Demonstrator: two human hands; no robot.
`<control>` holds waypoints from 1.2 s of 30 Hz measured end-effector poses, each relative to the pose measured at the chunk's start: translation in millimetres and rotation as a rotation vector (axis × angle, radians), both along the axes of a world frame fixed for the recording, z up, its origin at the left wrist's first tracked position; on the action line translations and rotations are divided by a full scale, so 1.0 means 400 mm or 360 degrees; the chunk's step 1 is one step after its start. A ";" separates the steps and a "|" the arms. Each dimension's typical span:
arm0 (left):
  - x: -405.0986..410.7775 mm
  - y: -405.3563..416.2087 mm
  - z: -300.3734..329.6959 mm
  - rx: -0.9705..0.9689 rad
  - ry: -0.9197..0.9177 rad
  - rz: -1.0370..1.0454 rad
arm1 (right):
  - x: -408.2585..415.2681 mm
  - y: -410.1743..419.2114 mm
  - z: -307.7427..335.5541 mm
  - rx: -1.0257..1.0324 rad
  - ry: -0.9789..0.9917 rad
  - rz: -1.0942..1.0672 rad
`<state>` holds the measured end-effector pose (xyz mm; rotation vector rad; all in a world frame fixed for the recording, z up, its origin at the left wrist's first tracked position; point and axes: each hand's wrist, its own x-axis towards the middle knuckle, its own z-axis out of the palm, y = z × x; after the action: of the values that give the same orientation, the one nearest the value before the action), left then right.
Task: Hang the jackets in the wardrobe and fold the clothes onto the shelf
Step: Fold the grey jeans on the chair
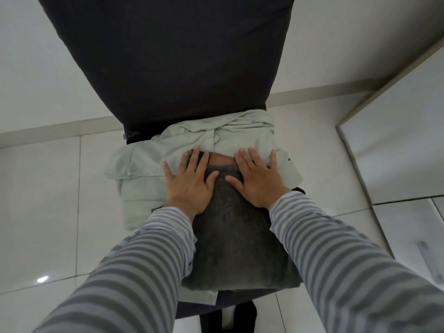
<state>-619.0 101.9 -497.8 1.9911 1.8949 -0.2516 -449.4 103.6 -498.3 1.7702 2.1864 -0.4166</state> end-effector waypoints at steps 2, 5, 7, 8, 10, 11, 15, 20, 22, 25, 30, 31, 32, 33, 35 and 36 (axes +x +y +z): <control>0.006 -0.007 0.001 0.0070 0.0005 0.0029 | 0.001 -0.007 0.007 0.0055 0.0000 -0.0016; 0.002 -0.036 0.008 0.0310 -0.0224 0.0149 | 0.001 -0.019 0.025 0.0189 -0.0018 0.0004; -0.008 -0.046 0.023 0.0381 -0.0529 0.0376 | 0.003 -0.010 0.046 0.0197 0.0003 0.0012; -0.011 -0.046 0.032 0.0379 -0.0646 0.0471 | 0.007 0.000 0.060 0.0146 0.0016 -0.0010; -0.009 -0.049 0.051 0.0373 -0.0743 0.0530 | 0.018 0.015 0.095 -0.0042 0.0016 -0.0059; -0.002 -0.053 0.061 0.0382 -0.0759 0.0517 | 0.023 0.016 0.113 -0.0143 0.0009 -0.0083; 0.030 -0.088 0.108 0.0416 -0.0826 0.0463 | 0.050 -0.017 0.166 -0.0373 0.0155 -0.0256; 0.062 -0.157 0.188 0.0395 -0.0775 0.0379 | 0.072 -0.132 0.235 -0.0441 0.0594 -0.0470; 0.069 -0.163 0.225 0.0334 -0.0703 0.0333 | 0.066 -0.160 0.273 -0.0428 0.0652 -0.0547; 0.085 -0.200 0.378 0.0326 -0.0656 0.0196 | 0.076 -0.224 0.420 -0.0265 0.0746 -0.0687; 0.121 -0.189 0.510 0.0275 -0.0754 0.0170 | 0.090 -0.199 0.615 0.0018 0.0848 -0.0762; 0.136 -0.190 0.556 0.0248 -0.0868 0.0203 | 0.103 -0.200 0.686 0.0125 0.0862 -0.0777; 0.152 -0.186 0.596 0.0222 -0.0991 0.0278 | 0.120 -0.199 0.756 0.0244 0.0881 -0.0776; 0.171 -0.180 0.638 0.0172 -0.1109 0.0392 | 0.143 -0.196 0.825 0.0349 0.0918 -0.0791; 0.210 -0.168 0.706 0.0012 -0.1324 0.0623 | 0.192 -0.206 0.958 0.0520 0.0997 -0.0834; 0.230 -0.171 0.745 -0.0054 -0.1461 0.0725 | 0.216 -0.219 1.021 0.0611 0.1041 -0.0851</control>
<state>-526.8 33.5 -199.8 1.2295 1.5946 0.6390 -363.1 15.9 -89.9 2.7632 2.2560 -0.8394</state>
